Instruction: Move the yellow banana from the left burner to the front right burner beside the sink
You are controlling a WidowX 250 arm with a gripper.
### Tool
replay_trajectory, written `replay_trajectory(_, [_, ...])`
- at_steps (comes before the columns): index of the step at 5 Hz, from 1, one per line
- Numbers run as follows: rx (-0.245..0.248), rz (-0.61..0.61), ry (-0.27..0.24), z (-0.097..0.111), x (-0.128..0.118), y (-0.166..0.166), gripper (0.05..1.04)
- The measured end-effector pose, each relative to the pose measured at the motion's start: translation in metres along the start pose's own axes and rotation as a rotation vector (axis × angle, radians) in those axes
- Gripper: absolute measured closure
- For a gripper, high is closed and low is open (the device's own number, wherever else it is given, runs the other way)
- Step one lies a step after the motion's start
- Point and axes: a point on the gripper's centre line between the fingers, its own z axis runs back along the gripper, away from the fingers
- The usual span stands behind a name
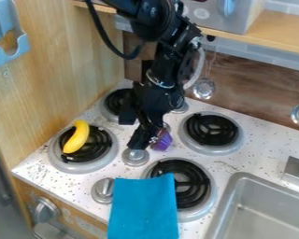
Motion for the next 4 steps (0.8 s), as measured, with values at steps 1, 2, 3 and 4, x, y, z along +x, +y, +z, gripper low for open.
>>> replay_trajectory(1, [-0.024, -0.007, 0.029, -0.012, 0.001, -0.005, 0.082])
replay_trajectory(2, [-0.126, 0.150, 0.017, -0.026, -0.013, 0.009, 0.082])
replay_trajectory(3, [-0.180, 0.391, 0.030, -0.039, -0.028, 0.029, 0.082])
replay_trajectory(4, [-0.188, 0.626, 0.023, -0.046, -0.035, 0.041, 0.082])
